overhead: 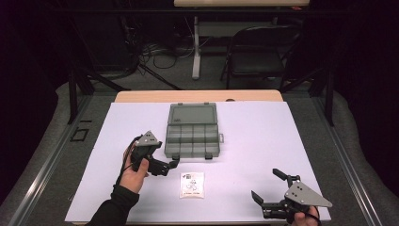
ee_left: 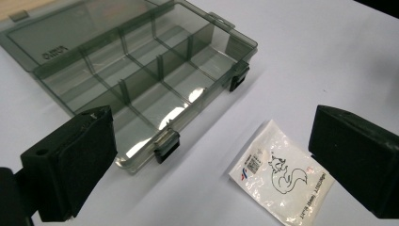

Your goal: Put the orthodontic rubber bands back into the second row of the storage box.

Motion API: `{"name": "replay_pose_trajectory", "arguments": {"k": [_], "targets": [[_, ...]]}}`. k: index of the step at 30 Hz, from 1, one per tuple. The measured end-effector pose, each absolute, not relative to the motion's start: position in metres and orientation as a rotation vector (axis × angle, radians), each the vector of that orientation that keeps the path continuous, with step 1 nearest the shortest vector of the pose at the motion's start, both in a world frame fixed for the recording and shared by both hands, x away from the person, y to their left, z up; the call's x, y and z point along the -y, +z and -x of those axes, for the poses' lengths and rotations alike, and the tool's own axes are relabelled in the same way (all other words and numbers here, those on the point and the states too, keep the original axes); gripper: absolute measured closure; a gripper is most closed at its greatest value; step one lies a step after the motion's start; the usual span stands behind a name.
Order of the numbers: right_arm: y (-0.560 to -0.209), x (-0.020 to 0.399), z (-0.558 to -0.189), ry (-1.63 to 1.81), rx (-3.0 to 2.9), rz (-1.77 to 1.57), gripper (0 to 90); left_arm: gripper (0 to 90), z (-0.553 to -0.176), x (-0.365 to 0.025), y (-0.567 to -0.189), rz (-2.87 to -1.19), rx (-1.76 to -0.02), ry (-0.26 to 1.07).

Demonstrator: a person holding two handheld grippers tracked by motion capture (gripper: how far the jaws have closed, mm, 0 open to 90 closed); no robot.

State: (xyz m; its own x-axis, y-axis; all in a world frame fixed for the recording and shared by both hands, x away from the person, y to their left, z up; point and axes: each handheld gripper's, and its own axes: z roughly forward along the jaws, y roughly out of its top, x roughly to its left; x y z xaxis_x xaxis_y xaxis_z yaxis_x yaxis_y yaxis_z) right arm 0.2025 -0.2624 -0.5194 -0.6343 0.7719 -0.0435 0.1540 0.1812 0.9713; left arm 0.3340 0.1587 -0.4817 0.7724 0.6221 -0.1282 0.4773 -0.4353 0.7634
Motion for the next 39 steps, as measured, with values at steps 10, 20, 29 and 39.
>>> {"name": "replay_pose_trajectory", "arguments": {"k": [10,20,29,39], "targets": [[-0.519,0.262,-0.202,1.478,-1.924,-0.86,0.8,1.2,-0.339,-0.136,-0.491,-2.172,-0.785,0.172],[-0.519,0.262,-0.202,1.476,-1.925,-0.86,0.8,0.8,-0.345,-0.125,-0.502,-2.226,-0.799,0.125],[-0.519,0.261,-0.201,1.473,-1.939,-0.86,0.8,1.3,-0.347,-0.115,-0.512,-2.302,-0.776,0.095],[-0.519,0.261,-0.202,1.466,-1.945,-0.856,0.8,32.4,-0.344,-0.106,-0.518,-2.345,-0.723,0.114]]}}
